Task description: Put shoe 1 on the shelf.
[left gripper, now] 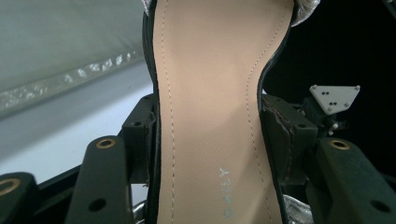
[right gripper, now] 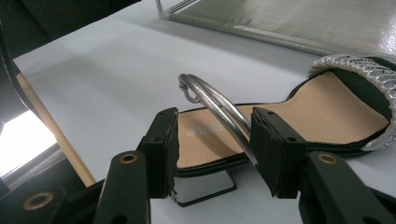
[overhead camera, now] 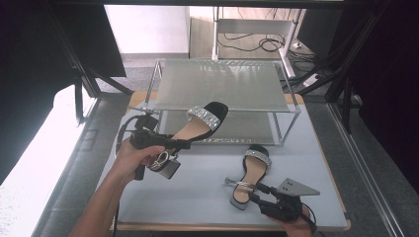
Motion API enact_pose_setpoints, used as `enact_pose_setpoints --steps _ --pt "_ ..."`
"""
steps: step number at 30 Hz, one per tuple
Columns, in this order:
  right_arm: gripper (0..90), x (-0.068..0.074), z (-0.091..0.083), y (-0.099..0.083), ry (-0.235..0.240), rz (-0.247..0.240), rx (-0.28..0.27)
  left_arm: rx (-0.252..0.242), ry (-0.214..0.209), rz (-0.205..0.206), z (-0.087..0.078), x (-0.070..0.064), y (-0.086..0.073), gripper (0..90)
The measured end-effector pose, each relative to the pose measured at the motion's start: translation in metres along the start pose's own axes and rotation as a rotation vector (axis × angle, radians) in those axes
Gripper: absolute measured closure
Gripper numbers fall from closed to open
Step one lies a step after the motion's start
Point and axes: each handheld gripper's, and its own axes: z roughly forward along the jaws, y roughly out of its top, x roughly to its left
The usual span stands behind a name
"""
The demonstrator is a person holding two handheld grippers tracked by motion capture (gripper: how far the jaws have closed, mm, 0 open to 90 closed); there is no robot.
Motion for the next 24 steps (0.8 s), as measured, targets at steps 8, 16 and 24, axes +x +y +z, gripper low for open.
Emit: enact_pose_setpoints --steps 8,16,24 --pt "51.4 -0.002 -0.001 0.000 0.000 0.006 -0.003 0.009 -0.005 0.018 0.011 -0.009 0.031 43.8" --pt "51.7 -0.003 0.000 -0.001 -0.004 0.005 0.001 0.011 -0.003 0.020 0.018 -0.010 0.048 43.8" --pt "51.4 -0.002 0.002 0.000 0.002 0.001 0.004 0.011 0.021 0.014 0.020 -0.008 0.071 43.8"
